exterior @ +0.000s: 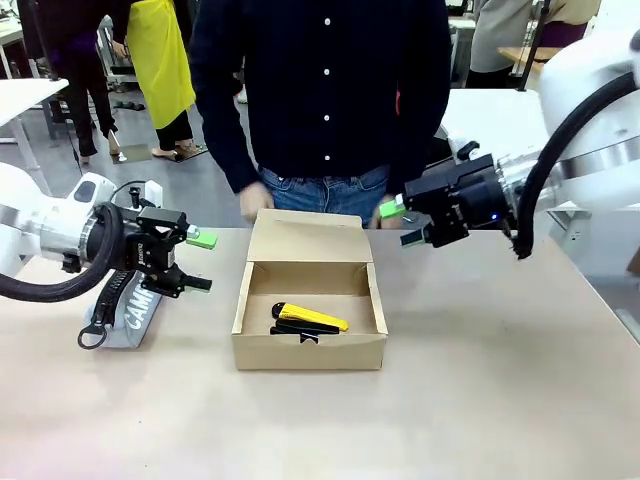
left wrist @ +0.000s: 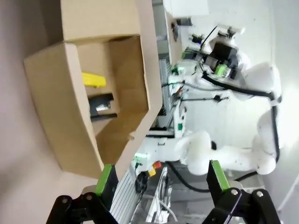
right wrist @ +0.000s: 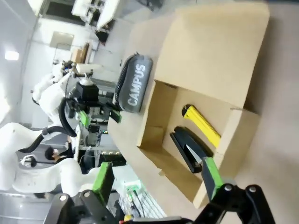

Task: Pack the items into the box.
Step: Close the Mailer Box.

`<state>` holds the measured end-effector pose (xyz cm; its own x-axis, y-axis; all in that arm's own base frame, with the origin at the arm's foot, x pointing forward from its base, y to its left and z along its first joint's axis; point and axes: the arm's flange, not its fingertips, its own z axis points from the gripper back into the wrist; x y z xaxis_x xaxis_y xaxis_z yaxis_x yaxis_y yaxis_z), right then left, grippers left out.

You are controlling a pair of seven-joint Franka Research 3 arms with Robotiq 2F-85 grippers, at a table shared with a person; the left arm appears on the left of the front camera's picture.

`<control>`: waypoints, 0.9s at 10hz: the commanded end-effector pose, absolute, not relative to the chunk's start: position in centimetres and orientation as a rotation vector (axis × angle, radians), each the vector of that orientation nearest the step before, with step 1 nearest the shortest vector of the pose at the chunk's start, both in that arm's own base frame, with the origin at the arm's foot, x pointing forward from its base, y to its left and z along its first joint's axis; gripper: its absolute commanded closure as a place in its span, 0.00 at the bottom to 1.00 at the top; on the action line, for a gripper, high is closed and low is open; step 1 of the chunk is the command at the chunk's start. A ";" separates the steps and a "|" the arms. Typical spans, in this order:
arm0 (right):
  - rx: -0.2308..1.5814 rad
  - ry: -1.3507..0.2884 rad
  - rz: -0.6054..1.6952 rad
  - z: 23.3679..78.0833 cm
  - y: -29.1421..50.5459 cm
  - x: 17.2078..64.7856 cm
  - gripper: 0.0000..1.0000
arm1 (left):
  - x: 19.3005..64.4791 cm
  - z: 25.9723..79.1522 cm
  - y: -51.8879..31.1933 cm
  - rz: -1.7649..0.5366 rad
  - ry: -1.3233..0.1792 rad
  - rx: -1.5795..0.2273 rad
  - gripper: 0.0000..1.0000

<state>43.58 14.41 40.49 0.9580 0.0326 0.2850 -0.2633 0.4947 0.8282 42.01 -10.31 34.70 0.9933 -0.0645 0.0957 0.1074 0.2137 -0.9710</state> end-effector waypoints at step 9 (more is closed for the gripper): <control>1.052 -0.070 -0.067 36.5 16.4 50.8 0.00 | 50.4 35.0 -15.6 -0.035 -0.162 -1.263 0.00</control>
